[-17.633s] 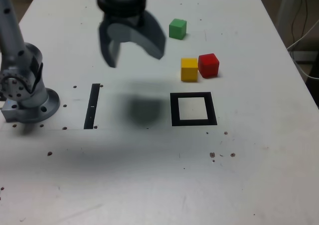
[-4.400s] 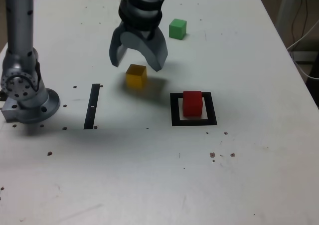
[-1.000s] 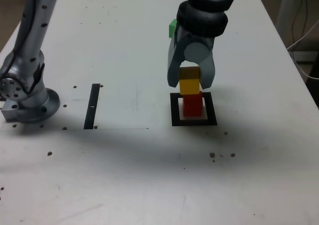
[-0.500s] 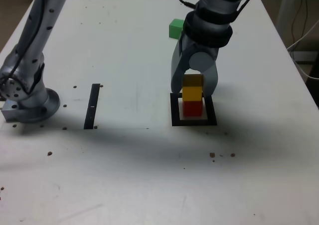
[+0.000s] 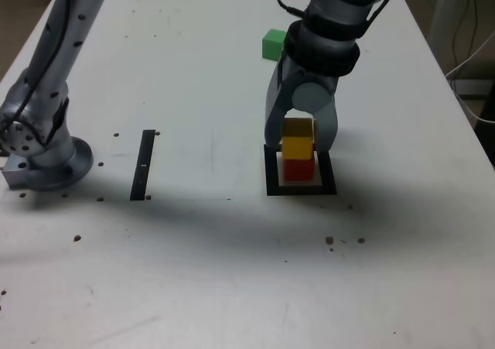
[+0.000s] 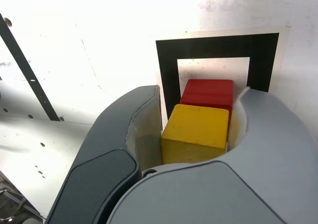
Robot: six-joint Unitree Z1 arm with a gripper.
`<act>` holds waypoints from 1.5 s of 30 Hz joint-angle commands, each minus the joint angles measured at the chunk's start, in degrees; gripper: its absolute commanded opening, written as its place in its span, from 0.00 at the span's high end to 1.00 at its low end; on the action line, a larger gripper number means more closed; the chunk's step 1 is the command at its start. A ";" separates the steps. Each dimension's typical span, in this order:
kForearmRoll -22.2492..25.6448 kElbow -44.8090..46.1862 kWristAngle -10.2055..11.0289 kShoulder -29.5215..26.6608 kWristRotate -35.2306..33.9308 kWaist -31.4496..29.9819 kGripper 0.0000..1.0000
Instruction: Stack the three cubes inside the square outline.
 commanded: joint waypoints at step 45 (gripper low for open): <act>5.31 1.66 8.58 -6.01 8.46 10.53 0.00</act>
